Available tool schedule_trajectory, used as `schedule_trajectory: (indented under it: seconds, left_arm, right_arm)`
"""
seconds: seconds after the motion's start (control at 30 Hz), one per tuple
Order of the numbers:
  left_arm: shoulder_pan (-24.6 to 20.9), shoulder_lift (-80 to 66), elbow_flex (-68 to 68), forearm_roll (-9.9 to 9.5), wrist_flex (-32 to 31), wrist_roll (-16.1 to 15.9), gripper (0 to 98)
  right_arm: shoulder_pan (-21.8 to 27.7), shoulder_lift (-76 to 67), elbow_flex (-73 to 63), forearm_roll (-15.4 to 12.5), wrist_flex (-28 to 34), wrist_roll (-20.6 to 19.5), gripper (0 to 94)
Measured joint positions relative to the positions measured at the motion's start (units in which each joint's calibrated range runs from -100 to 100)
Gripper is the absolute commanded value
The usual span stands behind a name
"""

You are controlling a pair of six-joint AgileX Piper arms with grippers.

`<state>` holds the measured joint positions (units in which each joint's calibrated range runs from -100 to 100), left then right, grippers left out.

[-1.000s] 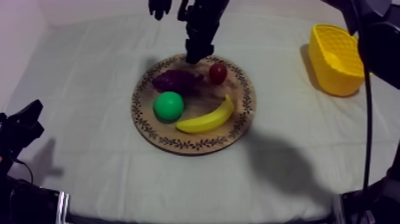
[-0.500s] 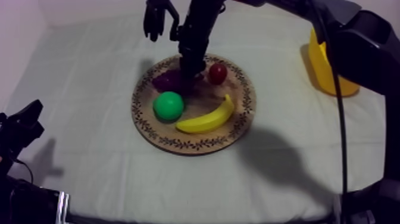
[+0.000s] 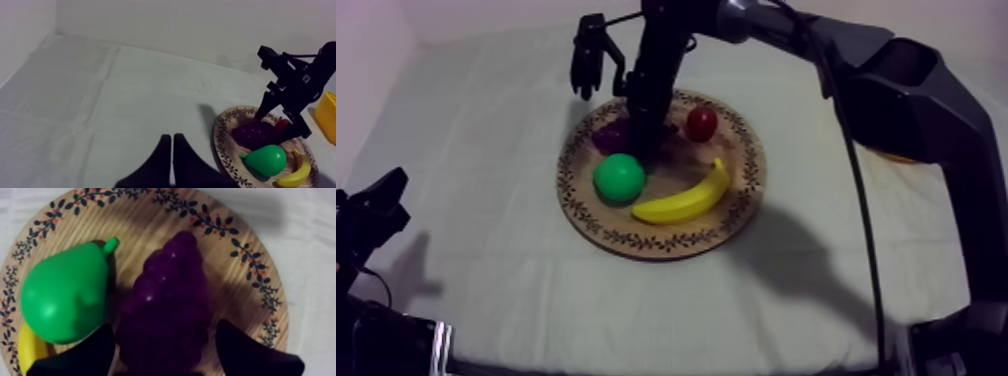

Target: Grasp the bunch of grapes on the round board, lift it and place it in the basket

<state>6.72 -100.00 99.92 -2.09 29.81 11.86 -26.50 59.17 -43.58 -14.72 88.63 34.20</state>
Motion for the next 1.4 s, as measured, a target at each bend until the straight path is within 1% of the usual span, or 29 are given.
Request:
schedule_trajectory:
  seconds: [0.13,0.33,0.43,0.67,0.87,1.1,1.3,1.4]
  left_arm:
    - [0.0,0.0,0.0,0.0,0.0,0.0,0.1]
    - [0.0,0.0,0.0,0.0,0.0,0.0,0.1]
    - [0.0,0.0,0.0,0.0,0.0,0.0,0.1]
    - [0.0,0.0,0.0,0.0,0.0,0.0,0.1]
    - [0.0,0.0,0.0,0.0,0.0,0.0,0.1]
    - [0.0,0.0,0.0,0.0,0.0,0.0,0.1]
    - [0.0,0.0,0.0,0.0,0.0,0.0,0.1]
    - [0.0,0.0,0.0,0.0,0.0,0.0,0.1]
  right_arm:
    - [0.0,1.8,-0.7,0.1,-0.6,0.1,50.9]
    - [0.2,3.1,-1.5,-0.1,-1.7,0.4,34.5]
    - [0.3,3.1,-1.9,0.0,-1.9,0.4,30.4]
    - [1.6,-0.3,-0.9,0.2,-1.6,0.4,28.6]
    - [3.1,-6.0,2.5,0.4,-1.8,0.6,28.8]
    - [5.5,-13.5,6.3,0.9,-2.8,-0.2,28.7]
    - [8.2,-19.6,11.1,1.2,-5.6,-2.1,28.4]
    - [9.6,-23.0,14.7,1.5,-8.0,-3.4,28.3]
